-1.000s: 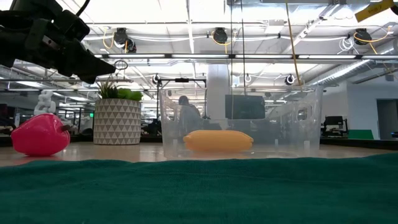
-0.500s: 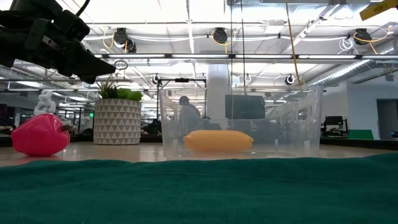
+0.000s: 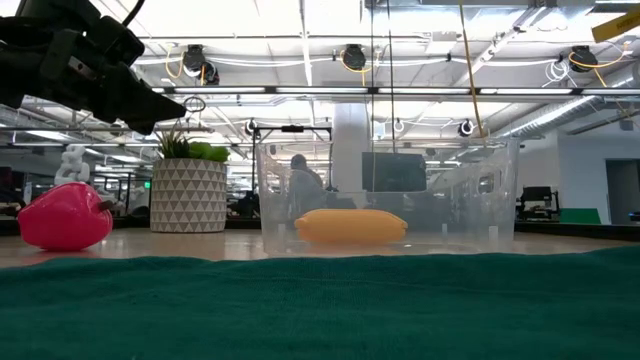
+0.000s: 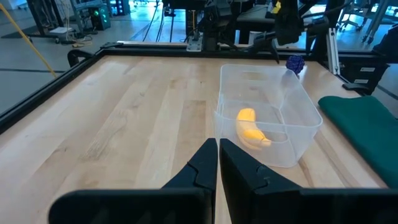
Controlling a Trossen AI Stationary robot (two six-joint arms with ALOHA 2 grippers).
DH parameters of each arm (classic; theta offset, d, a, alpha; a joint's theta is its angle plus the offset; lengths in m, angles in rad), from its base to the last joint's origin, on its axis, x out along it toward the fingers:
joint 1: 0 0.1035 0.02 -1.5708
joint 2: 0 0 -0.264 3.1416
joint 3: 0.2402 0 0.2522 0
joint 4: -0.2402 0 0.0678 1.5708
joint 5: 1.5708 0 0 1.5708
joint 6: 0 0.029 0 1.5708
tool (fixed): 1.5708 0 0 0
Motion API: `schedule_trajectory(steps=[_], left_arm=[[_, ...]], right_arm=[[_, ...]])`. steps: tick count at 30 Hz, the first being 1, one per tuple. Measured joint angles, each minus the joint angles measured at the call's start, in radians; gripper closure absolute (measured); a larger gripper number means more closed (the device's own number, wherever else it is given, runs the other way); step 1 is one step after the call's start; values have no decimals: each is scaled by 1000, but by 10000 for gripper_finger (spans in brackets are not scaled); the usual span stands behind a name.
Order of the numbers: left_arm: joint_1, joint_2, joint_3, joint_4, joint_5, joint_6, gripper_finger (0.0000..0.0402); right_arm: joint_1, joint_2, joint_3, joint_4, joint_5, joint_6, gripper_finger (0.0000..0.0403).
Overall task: Pick and placing Produce into tupperware
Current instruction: Put the grapes into the transparent bin
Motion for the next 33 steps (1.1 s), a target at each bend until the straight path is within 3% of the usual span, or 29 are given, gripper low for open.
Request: schedule_trajectory(steps=[33], left_arm=[[0,0,0,-1,0,0,378]], right_arm=[[6,79,-5,42,0,-24,46]])
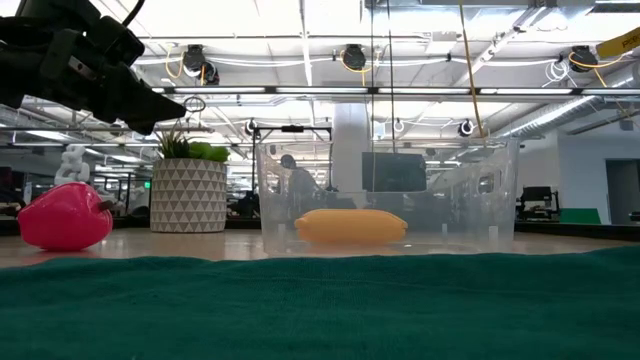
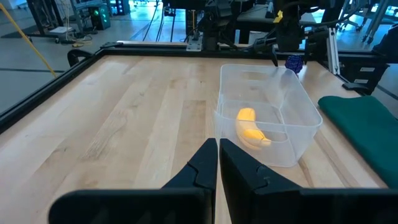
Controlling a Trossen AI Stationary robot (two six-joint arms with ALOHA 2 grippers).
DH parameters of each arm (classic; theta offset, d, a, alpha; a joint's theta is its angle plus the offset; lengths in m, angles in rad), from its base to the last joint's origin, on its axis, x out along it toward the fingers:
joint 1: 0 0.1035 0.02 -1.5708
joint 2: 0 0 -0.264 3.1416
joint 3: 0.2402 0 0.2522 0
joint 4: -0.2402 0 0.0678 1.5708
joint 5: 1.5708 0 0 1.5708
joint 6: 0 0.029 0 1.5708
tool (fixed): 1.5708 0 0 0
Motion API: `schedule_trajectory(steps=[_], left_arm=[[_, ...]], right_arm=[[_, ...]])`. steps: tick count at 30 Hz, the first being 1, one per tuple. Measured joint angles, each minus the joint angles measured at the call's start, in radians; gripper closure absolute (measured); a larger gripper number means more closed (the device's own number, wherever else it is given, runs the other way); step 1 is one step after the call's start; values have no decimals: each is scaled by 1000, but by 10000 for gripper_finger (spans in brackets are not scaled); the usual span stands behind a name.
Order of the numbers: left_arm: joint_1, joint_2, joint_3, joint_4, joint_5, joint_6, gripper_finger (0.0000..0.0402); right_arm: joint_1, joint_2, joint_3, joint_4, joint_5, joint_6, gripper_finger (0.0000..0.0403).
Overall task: Pick and placing Produce into tupperware
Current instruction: Put the grapes into the transparent bin
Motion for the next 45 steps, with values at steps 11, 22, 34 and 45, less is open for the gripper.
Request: schedule_trajectory(steps=[11,22,34,45], left_arm=[[0,0,0,-1,0,0,378],[0,0,0,-1,0,0,378],[0,0,0,-1,0,0,378],[0,0,0,-1,5,0,378]], right_arm=[[-1,-3,-25,34,-1,7,46],[-1,-2,-28,29,-2,7,98],[-4,0,-30,42,-27,7,178],[-30,-31,-31,50,-34,3,183]])
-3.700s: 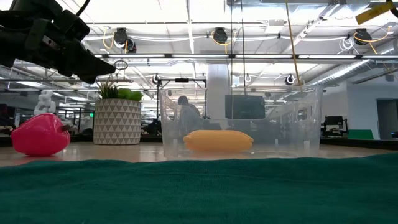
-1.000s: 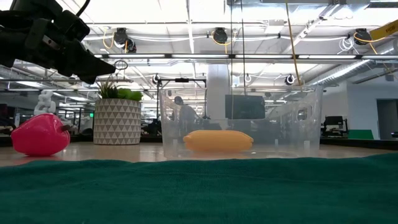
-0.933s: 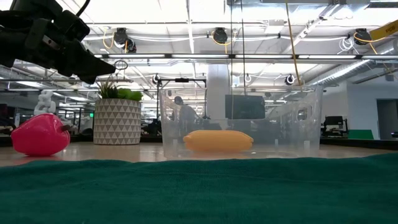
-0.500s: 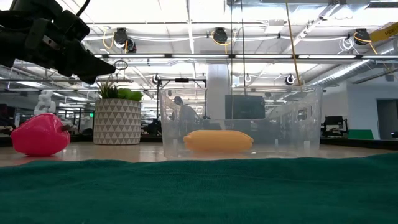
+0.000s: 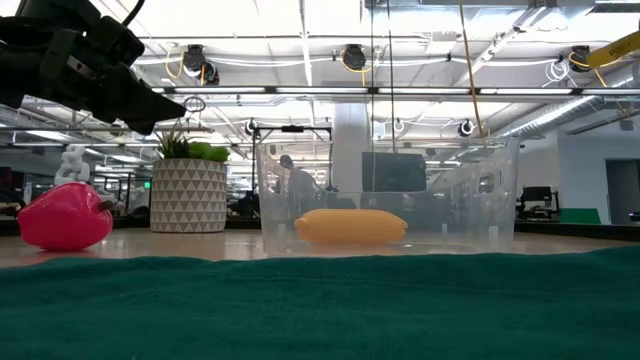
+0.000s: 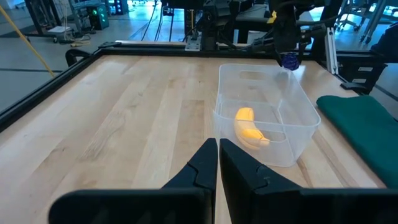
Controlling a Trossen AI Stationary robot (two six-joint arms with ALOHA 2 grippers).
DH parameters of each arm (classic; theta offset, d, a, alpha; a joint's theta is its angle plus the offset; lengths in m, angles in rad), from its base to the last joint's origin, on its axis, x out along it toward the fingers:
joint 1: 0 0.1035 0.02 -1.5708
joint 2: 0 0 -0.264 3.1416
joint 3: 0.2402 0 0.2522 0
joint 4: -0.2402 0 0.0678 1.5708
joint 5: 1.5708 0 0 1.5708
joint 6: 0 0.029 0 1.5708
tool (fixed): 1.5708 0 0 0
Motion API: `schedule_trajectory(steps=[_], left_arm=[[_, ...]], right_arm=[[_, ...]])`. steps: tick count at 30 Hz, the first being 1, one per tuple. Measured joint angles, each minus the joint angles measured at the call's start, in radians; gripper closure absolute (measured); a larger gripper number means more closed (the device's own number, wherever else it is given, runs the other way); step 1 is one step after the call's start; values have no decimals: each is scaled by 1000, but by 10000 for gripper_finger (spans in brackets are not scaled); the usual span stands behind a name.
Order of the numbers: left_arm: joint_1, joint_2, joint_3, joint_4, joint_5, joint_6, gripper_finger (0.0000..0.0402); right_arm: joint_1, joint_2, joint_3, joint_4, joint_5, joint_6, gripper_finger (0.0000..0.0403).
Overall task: Pick and placing Produce into tupperware
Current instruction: Put the grapes into the transparent bin
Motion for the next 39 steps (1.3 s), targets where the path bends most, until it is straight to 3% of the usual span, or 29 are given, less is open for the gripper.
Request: schedule_trajectory(steps=[30,39], left_arm=[[0,0,0,-2,5,0,378],[0,0,0,-9,5,0,378]], right_arm=[[-104,-142,2,3,3,-128,181],[-167,-253,2,18,102,-263,181]])
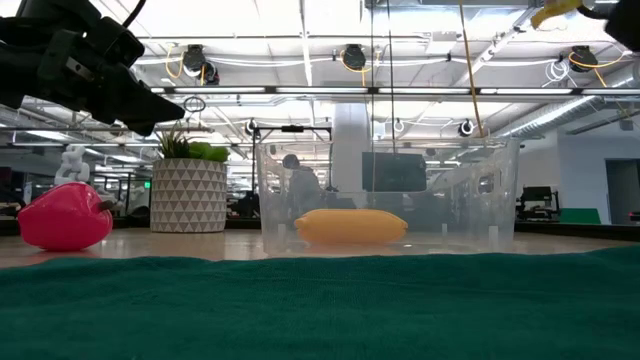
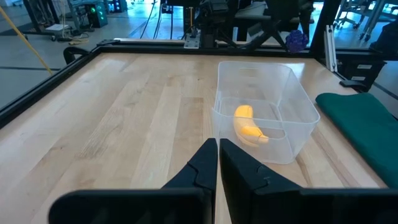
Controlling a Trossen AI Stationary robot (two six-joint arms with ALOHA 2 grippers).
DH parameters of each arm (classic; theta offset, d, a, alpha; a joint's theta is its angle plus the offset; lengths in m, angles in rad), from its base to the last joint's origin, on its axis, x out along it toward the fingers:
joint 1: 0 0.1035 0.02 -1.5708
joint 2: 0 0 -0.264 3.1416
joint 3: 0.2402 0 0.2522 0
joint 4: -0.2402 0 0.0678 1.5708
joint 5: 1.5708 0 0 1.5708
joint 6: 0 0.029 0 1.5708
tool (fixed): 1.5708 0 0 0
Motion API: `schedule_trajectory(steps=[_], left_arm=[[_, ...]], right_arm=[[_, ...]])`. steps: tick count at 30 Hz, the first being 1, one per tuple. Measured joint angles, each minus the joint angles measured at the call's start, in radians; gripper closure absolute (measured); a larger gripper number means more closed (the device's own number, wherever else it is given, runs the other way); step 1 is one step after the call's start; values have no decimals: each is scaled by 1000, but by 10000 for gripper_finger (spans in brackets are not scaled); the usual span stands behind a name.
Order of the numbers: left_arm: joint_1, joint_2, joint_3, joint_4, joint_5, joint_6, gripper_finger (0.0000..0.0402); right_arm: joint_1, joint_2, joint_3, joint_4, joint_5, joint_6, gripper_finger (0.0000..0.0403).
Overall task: Pick and placing Produce into tupperware
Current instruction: Put the grapes into the transparent bin
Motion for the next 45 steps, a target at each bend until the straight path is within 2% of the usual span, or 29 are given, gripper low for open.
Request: schedule_trajectory(steps=[7,14,20,26,29,37,45], left_arm=[[0,0,0,-14,0,0,378],[0,0,0,-17,-1,0,378],[0,0,0,-18,-1,0,378],[0,0,0,-20,-1,0,378],[0,0,0,-20,-1,0,378],[0,0,0,-20,-2,1,378],[0,0,0,-21,-2,2,378]], right_arm=[[-47,-86,0,0,15,-95,181],[-77,-98,0,-1,17,-178,181],[-116,-109,0,2,69,-287,181],[-161,-160,0,106,92,-437,181],[-180,-206,0,105,97,-461,181],[-185,-322,0,40,191,-488,181],[-185,-343,0,7,246,-523,181]])
